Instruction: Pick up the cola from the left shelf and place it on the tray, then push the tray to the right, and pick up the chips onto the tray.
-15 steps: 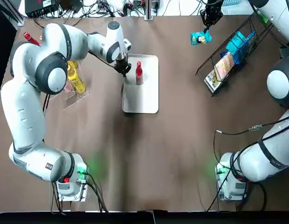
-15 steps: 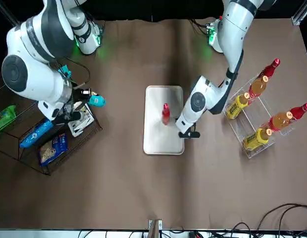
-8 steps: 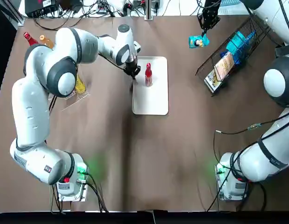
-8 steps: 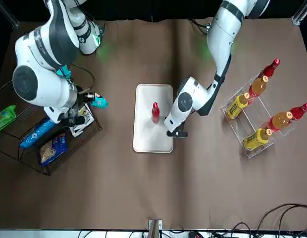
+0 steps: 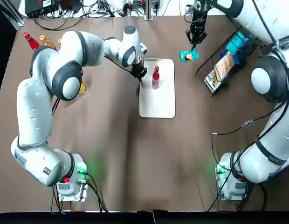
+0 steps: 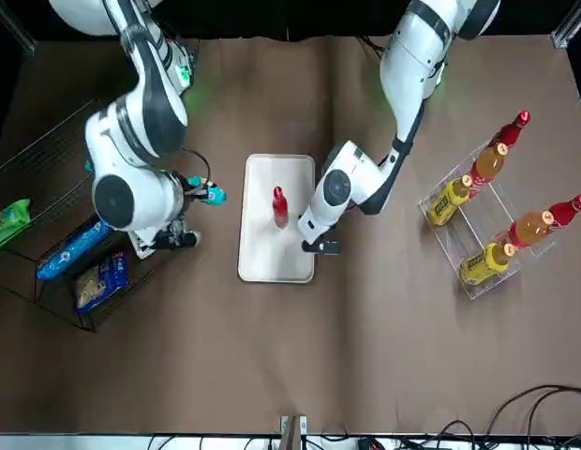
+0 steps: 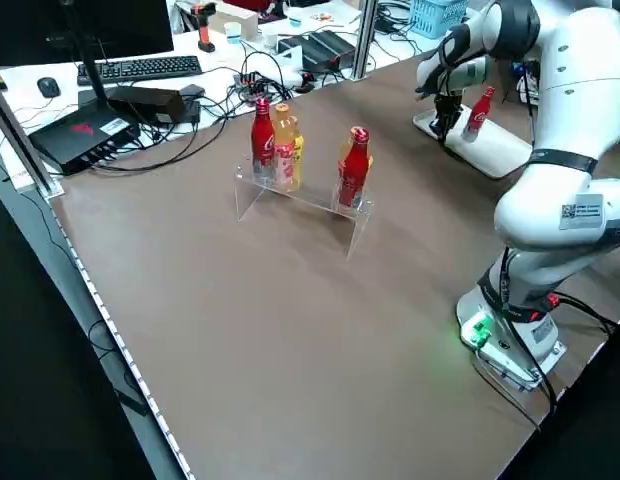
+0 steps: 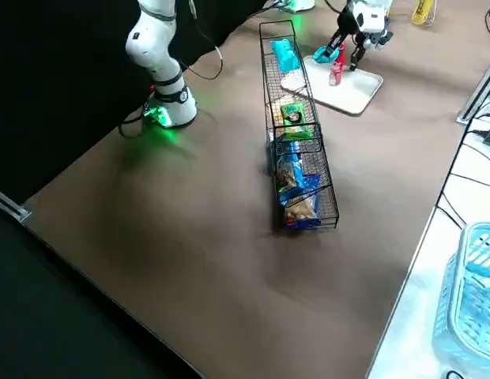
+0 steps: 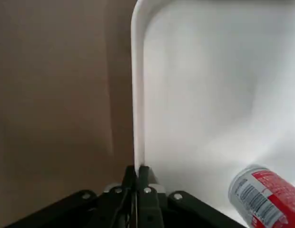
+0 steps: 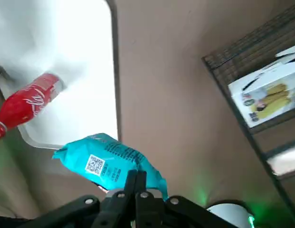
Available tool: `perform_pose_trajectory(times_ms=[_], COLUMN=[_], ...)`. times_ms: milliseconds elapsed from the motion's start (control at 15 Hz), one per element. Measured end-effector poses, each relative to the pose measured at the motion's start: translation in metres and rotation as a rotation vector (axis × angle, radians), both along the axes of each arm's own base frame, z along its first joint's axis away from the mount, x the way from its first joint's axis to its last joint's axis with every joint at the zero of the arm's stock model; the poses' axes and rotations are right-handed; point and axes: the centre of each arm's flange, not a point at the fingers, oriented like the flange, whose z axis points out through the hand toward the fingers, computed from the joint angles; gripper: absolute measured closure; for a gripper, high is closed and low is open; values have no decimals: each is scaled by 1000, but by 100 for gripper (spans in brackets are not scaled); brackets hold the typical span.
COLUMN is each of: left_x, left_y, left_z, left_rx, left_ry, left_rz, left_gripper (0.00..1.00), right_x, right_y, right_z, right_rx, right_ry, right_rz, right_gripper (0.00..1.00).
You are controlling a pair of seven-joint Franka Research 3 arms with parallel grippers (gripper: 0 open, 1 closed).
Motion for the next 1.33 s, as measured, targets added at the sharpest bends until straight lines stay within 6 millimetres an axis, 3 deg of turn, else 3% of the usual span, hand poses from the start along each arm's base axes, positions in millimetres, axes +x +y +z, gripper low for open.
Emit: perform_pose_trajectory(times_ms=[467, 533, 867, 1000, 1133, 1333], left_x=[-7, -5, 9, 19, 35, 61], left_y=[-23, -24, -22, -16, 5, 51], left_z=[-3, 0, 18, 36, 63, 111], left_rx=[-13, -17, -38, -43, -28, -3], left_ry=[-5, -9, -30, -42, -32, -18], left_rz=[-27, -26, 39, 68, 96, 132], left_gripper=[94, 82, 37, 20, 2, 0], right_x=[15, 19, 19, 17, 14, 12], right_y=[14, 15, 21, 28, 36, 43], right_z=[-69, -83, -118, -130, -139, -148], right_rx=[30, 29, 57, 61, 59, 56], right_ry=[38, 30, 85, 99, 102, 101], right_rz=[-39, -49, -81, -80, -72, -67], right_gripper=[99, 99, 99, 99, 99, 98])
